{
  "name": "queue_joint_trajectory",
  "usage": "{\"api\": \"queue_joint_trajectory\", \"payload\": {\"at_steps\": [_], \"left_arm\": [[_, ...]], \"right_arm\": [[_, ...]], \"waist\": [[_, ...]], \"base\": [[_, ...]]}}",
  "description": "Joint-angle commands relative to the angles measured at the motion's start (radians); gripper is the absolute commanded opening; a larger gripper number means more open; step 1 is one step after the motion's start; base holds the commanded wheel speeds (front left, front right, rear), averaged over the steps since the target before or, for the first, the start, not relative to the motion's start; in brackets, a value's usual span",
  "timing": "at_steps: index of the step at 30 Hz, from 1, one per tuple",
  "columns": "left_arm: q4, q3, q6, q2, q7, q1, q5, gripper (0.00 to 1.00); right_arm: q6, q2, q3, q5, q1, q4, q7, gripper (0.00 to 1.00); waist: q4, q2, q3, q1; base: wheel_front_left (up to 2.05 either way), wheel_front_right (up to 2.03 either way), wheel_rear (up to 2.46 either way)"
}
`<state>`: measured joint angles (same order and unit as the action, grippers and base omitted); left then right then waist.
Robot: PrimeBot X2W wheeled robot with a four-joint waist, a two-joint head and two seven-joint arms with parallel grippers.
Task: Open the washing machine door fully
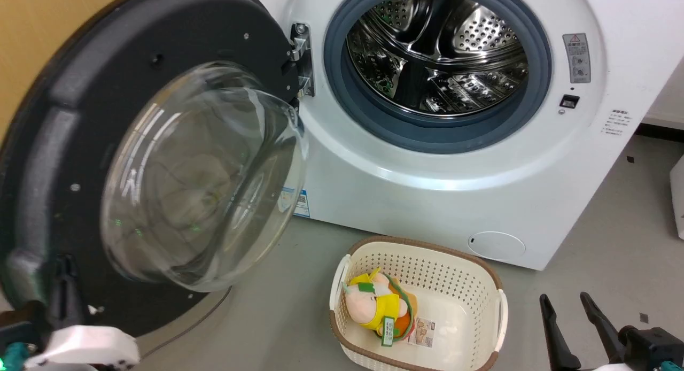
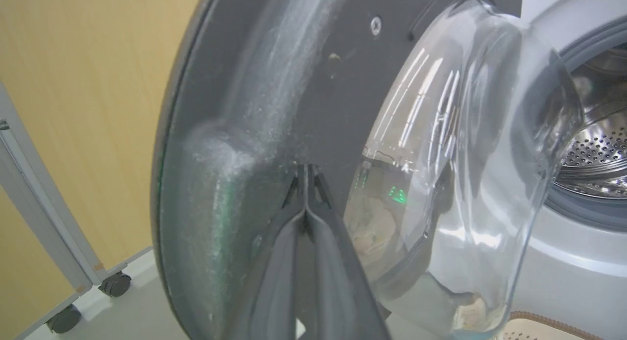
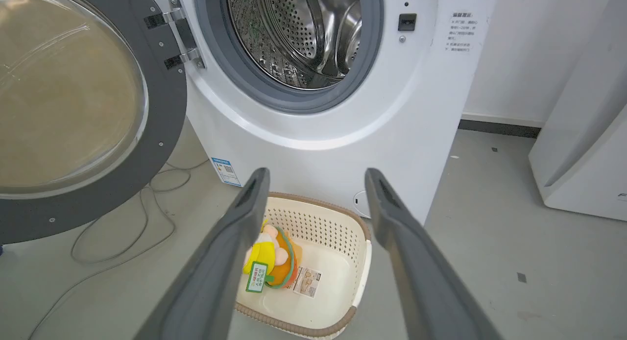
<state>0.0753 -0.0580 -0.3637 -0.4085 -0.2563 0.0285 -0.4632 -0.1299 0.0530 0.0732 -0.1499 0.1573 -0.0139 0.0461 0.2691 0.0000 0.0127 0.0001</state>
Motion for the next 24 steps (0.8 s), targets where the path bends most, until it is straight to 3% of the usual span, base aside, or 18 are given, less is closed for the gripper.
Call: {"api": "queue_joint_trajectory", "payload": {"at_steps": [1, 7, 14, 15, 16, 17, 18, 19, 24], "left_arm": [[0.015, 0.040, 0.018, 0.008, -0.005, -0.022, 0.016, 0.00], [0.029, 0.129, 0.077, 0.076, -0.005, -0.003, 0.086, 0.00], [-0.009, 0.179, 0.101, 0.161, -0.005, 0.083, 0.131, 0.00], [-0.030, 0.166, 0.108, 0.190, -0.005, 0.123, 0.148, 0.18], [-0.030, 0.166, 0.108, 0.190, -0.005, 0.123, 0.148, 0.18], [-0.030, 0.154, 0.121, 0.197, -0.005, 0.138, 0.152, 0.42], [-0.032, 0.143, 0.129, 0.204, -0.005, 0.150, 0.157, 0.75], [-0.037, 0.133, 0.131, 0.211, -0.005, 0.161, 0.165, 1.00], [-0.043, 0.075, 0.143, 0.220, -0.002, 0.193, 0.203, 1.00]], "right_arm": [[-0.001, -0.003, -0.002, -0.004, -0.003, 0.000, 0.003, 1.00], [-0.001, -0.003, -0.006, -0.013, -0.001, 0.007, 0.008, 1.00], [-0.001, -0.003, -0.030, -0.038, -0.002, 0.010, 0.039, 1.00], [-0.001, -0.003, -0.029, -0.038, 0.003, 0.012, 0.046, 1.00], [-0.001, -0.003, -0.029, -0.038, 0.003, 0.012, 0.046, 1.00], [-0.001, -0.003, -0.029, -0.036, 0.005, 0.013, 0.049, 1.00], [-0.001, -0.003, -0.028, -0.031, 0.007, 0.013, 0.051, 1.00], [-0.001, -0.003, -0.028, -0.026, 0.008, 0.014, 0.052, 1.00], [-0.001, -0.003, -0.030, -0.009, 0.010, 0.014, 0.057, 1.00]], "waist": [[-0.006, 0.0000, 0.000, -0.0001], [-0.026, 0.0000, -0.005, -0.0001], [-0.052, 0.0000, -0.023, -0.0001], [-0.056, 0.0000, -0.027, -0.0001], [-0.056, 0.0000, -0.027, -0.0001], [-0.057, 0.0000, -0.029, -0.0001], [-0.059, 0.0000, -0.030, -0.0001], [-0.062, 0.0000, -0.032, -0.0001], [-0.077, 0.0000, -0.042, -0.0001]], "base": [[0.00, 0.00, 0.00], [0.00, 0.00, 0.00], [0.00, 0.00, 0.00], [0.00, 0.00, 0.00], [0.00, 0.00, 0.00], [0.00, 0.00, 0.00], [0.00, 0.00, 0.00], [0.00, 0.00, 0.00], [0.00, 0.00, 0.00]]}}
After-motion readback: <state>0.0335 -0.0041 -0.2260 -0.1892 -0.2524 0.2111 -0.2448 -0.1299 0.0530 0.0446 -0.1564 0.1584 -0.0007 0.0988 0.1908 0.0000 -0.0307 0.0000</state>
